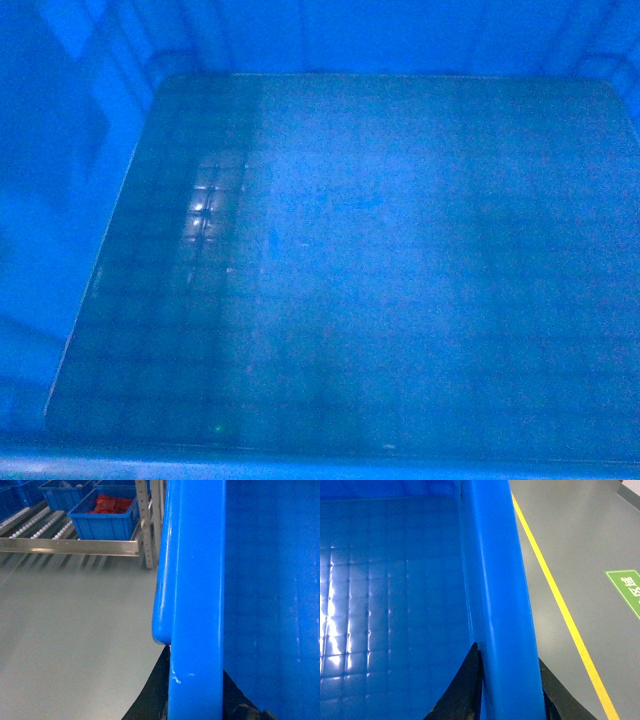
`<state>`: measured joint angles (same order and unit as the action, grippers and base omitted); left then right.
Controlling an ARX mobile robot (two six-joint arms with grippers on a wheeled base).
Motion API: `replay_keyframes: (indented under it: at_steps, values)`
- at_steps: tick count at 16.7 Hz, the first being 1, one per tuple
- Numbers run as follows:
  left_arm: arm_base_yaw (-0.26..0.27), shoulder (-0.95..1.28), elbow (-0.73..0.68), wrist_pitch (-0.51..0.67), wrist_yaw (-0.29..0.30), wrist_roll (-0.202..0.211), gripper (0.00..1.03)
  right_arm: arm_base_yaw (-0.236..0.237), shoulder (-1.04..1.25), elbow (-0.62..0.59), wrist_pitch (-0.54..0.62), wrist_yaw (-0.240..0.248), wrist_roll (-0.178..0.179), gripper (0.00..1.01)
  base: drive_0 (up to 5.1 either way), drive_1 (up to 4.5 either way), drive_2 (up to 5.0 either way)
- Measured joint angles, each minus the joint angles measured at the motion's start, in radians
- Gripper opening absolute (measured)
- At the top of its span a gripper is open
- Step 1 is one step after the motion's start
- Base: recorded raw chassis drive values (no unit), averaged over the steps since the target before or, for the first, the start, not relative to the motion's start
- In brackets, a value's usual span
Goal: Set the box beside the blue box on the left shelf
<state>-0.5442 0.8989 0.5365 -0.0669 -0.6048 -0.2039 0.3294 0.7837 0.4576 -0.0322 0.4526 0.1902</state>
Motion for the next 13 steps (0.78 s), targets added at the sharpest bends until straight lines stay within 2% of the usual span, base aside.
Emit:
replay_keyframes:
  at_steps: [13]
  values:
    - [0.0,0.0,0.0,0.0,0.0,0.0,0.09,0.0,0.0,0.0,0.001,0.0,0.0,0.17,0.0,4.21,-4.3]
